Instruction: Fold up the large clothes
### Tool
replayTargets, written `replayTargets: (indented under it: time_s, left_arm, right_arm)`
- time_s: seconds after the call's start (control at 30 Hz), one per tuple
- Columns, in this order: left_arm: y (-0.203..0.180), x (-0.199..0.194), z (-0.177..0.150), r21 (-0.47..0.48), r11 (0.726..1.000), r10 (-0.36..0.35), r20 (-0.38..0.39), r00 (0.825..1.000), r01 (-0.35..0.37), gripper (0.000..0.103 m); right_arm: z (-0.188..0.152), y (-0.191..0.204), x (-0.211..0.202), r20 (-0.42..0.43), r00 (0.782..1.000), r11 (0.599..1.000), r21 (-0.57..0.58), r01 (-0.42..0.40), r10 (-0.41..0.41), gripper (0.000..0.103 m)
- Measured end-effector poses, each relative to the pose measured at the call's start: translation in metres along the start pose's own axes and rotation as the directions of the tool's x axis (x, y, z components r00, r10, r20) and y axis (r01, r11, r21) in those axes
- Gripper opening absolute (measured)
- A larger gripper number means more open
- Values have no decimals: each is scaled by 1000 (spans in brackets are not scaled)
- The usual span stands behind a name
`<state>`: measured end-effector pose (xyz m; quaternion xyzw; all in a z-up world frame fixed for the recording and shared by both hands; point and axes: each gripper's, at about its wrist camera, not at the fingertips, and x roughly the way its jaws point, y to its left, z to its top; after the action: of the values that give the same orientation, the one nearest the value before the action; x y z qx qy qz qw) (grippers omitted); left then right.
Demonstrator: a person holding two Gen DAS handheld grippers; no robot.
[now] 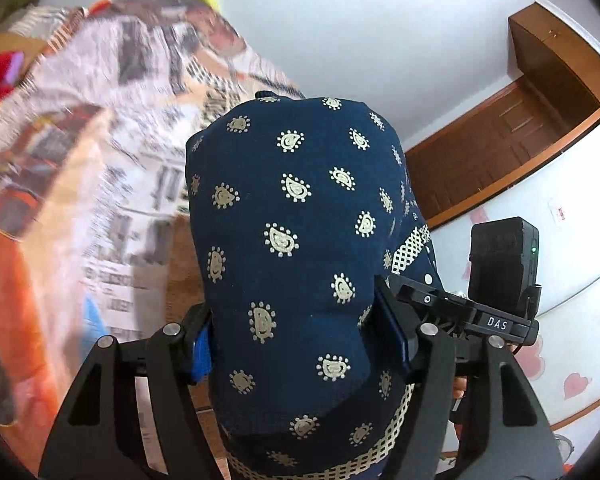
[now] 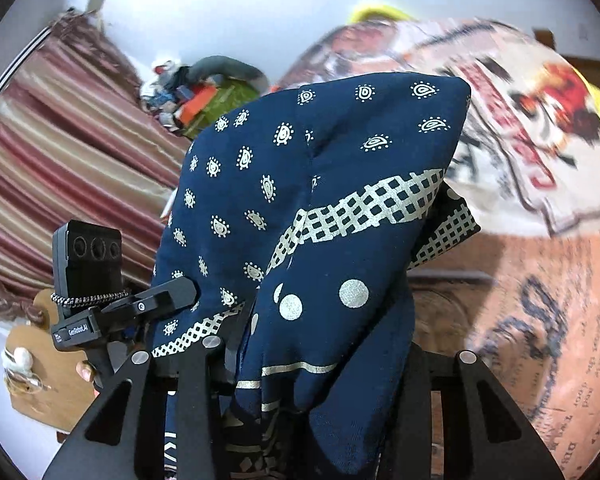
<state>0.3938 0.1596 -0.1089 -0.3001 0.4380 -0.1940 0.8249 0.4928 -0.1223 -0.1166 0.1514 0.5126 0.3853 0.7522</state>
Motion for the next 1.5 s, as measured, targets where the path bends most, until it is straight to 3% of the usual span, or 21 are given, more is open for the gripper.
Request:
replayTargets:
  time_s: [0.2,0.47,0.7,0.93,1.17,1.27,1.33,1.43,1.5]
  left_arm:
    - [26,-49,3,-8,999,54,61,997,-54,67]
    - [95,-76,-12,-117,989,102,63,993,-94,67]
    - [158,-57,-32,-209,970,122,-22,992,-124,67]
    - [206,-19,-57,-238,960,124,-124,984,-151,67]
    - [201,-17,-69,-155,967,185,-123,975,-203,70]
    - [187,-23,-70,-97,956,267,-107,958,-277,70]
    - [173,-33,-72,-42,938,341,-77,937,-345,70]
    - [143,-49,-77,64,899,435,-1,901,-434,70]
    - [126,-56,-83,106,889,444,40,895,-446,70]
  right_arm:
    - [5,52,27,-7,999,998,-47,-44,44,39]
    - [-5,92,94,-91,994,995,-73,-62,55,39]
    - [-20,90,167,-206,978,998,-56,-32,20,38]
    - [-45,55,225,-333,942,1000,0,30,-29,38]
    - [-62,45,224,-343,938,998,-59,31,-50,42]
    - [-62,51,212,-339,936,991,-123,54,-93,45]
    - [-58,62,202,-318,936,976,-197,91,-151,47]
    - [-63,78,181,-256,935,929,-340,150,-245,48]
    - [-66,90,169,-199,936,890,-417,186,-289,49]
